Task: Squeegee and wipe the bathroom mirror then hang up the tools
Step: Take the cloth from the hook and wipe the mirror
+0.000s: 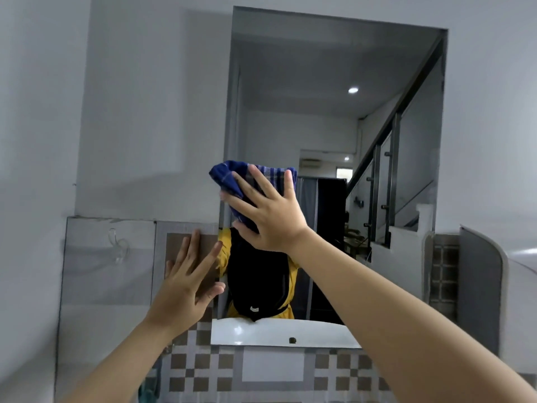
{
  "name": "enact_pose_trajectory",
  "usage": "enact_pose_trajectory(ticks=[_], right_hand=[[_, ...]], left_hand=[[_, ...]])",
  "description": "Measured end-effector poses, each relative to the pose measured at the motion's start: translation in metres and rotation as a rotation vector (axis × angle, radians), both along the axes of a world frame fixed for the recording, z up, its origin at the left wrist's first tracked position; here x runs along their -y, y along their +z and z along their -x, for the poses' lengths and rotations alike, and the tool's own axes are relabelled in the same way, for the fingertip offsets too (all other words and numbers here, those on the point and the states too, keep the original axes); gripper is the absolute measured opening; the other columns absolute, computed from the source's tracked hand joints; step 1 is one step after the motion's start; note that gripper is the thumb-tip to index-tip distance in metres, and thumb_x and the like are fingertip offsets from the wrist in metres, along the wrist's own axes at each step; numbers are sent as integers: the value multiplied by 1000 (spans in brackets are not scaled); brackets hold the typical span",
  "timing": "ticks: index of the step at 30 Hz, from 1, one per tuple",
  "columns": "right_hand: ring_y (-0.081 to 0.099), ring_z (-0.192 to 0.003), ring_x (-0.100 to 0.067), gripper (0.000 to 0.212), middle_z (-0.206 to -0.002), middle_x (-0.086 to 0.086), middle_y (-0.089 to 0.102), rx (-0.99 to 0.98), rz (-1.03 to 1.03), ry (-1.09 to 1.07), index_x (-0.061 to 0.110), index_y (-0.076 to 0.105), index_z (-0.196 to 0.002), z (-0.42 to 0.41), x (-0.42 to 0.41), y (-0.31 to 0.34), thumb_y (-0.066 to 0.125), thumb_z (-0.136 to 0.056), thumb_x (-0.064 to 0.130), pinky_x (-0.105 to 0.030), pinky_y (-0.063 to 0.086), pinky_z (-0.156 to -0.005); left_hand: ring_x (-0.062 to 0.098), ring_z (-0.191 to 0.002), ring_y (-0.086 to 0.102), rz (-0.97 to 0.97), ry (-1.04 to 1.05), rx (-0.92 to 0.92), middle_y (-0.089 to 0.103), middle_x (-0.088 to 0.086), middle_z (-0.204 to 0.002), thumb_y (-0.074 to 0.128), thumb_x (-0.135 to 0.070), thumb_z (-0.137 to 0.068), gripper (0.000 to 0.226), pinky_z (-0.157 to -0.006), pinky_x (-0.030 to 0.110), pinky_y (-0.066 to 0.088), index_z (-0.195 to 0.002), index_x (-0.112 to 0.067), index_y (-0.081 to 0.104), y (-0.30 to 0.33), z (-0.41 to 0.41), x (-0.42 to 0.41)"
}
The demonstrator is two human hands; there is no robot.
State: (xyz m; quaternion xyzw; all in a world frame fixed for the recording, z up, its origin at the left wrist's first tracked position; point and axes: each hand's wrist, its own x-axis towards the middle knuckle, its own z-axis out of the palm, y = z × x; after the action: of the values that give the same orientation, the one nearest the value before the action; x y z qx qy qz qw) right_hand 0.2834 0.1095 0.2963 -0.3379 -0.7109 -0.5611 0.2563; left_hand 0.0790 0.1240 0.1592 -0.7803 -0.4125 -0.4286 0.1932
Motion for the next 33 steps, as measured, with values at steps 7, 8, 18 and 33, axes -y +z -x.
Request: enact_pose_trajectory(ticks=[7, 8, 18, 33], right_hand=[[25, -145, -31, 58, -154, -1, 38, -84, -78, -73, 34, 42, -143, -97, 16, -8, 49, -89, 52, -74, 17, -104], [28, -144, -32, 59, -152, -2, 39, -109, -96, -78, 35, 42, -143, -111, 17, -8, 52, -87, 53, -74, 19, -104], [24, -145, -31, 58, -150, -7, 42, -639, -140, -148, 30, 42, -142, -198, 25, -34, 44, -89, 52, -73, 13, -107], [16, -146, -37, 58, -157, -8, 30, -1163, -67, -16, 29, 38, -144, -67, 10, -69, 42, -90, 50, -79, 5, -100]], left_hand=[[23, -143, -14, -3, 9, 23, -17, -5, -157, 22, -76, -79, 76, -107, 65, 17, -145, -43, 2, 0, -2, 2], [25, -144, -13, -5, 14, 23, -17, -4, -157, 20, -76, -79, 76, -106, 65, 18, -145, -42, 2, 0, -3, 3], [32, -143, -6, 14, 93, 11, -14, 5, -157, 12, -71, -84, 73, -105, 65, 19, -147, -36, -1, -3, -11, 6], [23, -141, -21, 154, 99, 24, -32, -10, -151, 52, -45, -85, 88, -110, 64, 17, -143, -42, -14, -43, -11, 15]])
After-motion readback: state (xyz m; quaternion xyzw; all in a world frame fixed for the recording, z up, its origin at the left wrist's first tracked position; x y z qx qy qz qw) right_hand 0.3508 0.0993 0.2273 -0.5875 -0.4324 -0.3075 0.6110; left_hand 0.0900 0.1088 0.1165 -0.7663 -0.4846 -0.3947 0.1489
